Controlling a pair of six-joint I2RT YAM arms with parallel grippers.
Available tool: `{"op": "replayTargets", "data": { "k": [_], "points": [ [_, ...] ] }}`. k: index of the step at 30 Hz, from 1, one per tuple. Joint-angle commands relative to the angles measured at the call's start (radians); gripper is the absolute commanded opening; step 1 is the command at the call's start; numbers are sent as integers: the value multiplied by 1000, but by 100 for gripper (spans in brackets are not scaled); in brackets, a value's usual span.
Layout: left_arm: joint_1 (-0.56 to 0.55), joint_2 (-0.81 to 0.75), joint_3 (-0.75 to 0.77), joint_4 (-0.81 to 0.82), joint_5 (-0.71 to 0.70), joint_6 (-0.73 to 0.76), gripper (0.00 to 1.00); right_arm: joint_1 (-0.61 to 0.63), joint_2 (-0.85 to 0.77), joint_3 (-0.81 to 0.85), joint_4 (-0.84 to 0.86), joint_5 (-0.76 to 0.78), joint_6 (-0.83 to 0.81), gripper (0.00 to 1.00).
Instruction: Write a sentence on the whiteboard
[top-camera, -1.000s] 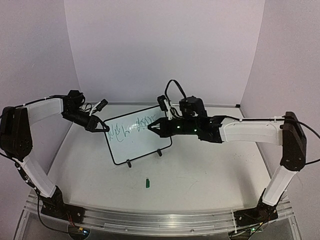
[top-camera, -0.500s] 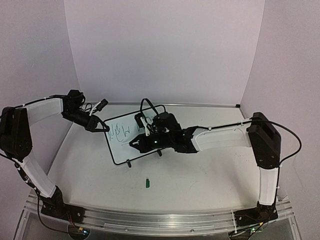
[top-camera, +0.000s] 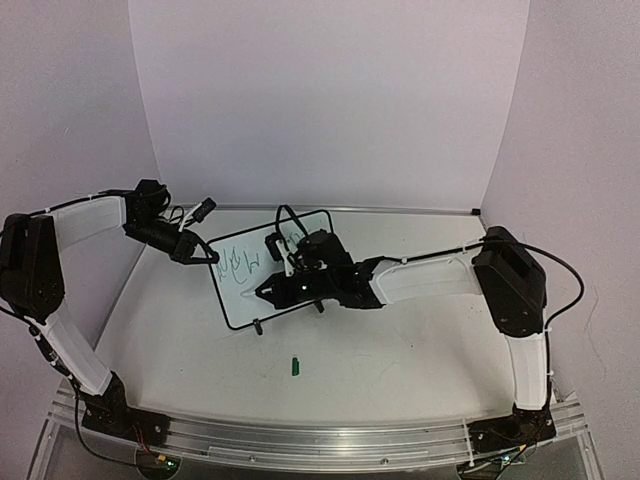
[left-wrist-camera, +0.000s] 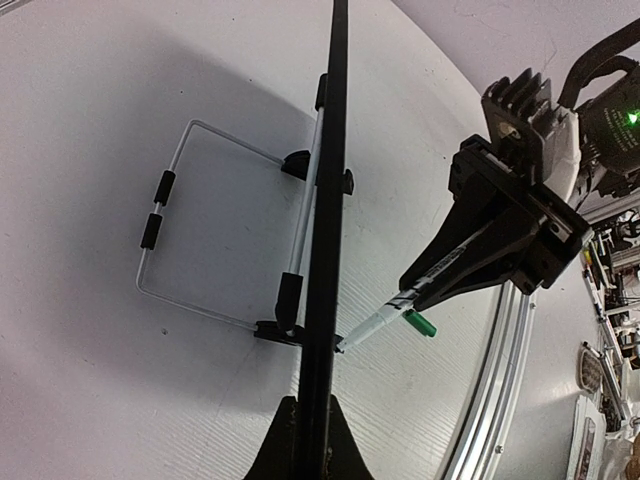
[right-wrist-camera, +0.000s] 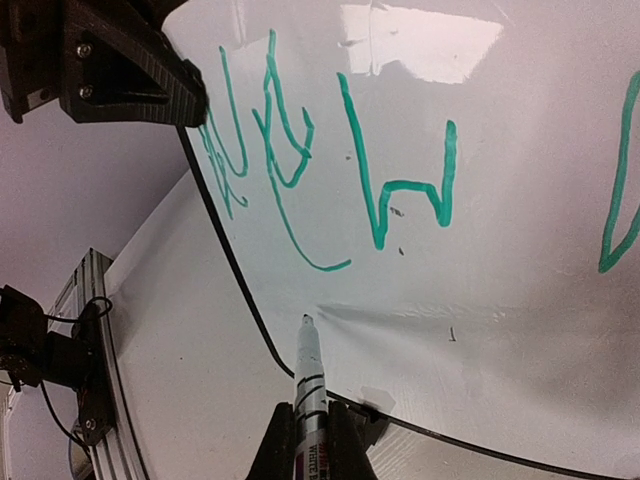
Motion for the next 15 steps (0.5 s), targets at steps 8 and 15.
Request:
{"op": "replayTargets", "data": {
  "k": [8, 15],
  "points": [
    [5, -16, 14, 21, -123, 0, 0, 8, 75, 98, 3, 4, 17, 0],
    [6, -17, 14, 20, -124, 0, 0, 9, 96, 104, -21, -14, 10, 0]
  ]
}}
